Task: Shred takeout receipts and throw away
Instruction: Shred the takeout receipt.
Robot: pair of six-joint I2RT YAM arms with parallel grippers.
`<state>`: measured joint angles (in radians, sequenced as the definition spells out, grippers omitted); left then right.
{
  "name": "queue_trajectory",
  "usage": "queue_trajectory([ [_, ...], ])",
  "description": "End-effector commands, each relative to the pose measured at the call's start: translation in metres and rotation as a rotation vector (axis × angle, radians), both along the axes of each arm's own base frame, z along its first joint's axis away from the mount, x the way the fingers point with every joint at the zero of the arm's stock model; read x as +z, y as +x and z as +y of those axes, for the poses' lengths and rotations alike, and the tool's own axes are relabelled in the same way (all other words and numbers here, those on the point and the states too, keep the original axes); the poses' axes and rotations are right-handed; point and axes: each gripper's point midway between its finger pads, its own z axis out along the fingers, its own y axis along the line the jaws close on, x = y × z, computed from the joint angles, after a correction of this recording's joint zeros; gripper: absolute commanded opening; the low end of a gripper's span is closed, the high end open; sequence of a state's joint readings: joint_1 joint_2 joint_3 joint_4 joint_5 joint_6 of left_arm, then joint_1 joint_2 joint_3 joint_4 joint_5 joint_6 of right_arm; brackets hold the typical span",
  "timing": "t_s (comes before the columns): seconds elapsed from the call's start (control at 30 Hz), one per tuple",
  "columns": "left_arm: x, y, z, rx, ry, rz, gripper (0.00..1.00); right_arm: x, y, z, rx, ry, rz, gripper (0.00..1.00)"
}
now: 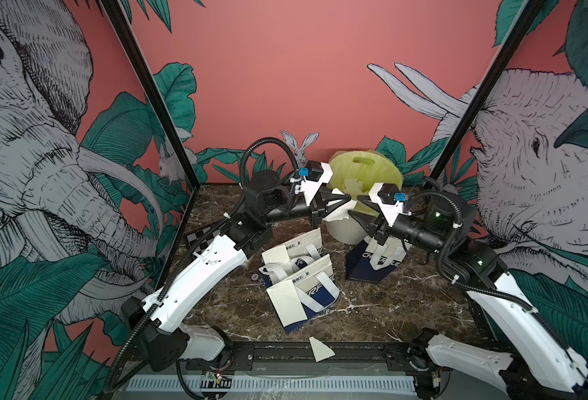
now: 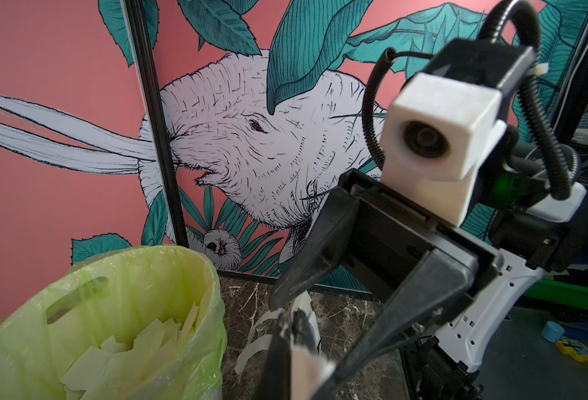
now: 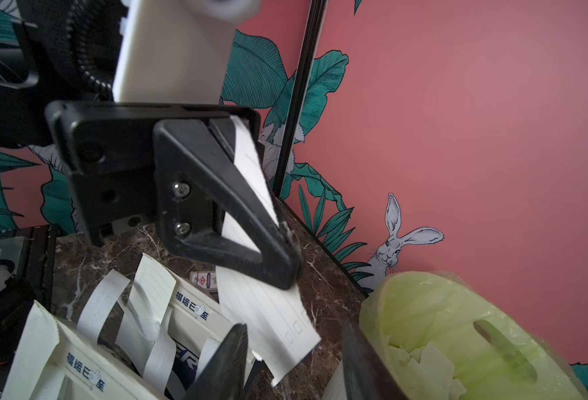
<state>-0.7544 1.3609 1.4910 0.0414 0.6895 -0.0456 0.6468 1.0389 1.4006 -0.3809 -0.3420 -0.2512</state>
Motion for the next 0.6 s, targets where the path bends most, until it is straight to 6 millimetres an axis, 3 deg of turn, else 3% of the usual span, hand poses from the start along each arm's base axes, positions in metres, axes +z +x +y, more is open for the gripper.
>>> queue_trajectory([
  [0.0, 0.014, -0.01, 0.002, -0.038, -0.009, -0.057, 0.0, 0.017, -0.007, 0.002, 0.039, 0.017, -0.042, 0.34],
  [0.3, 0.016, -0.008, -0.003, -0.056, -0.01, -0.048, 0.0, 0.014, -0.006, 0.004, 0.047, -0.004, -0.039, 0.22],
  [0.57, 0.013, -0.006, -0.008, -0.067, 0.005, -0.03, 0.0, 0.011, 0.002, 0.001, 0.003, -0.021, -0.057, 0.0],
])
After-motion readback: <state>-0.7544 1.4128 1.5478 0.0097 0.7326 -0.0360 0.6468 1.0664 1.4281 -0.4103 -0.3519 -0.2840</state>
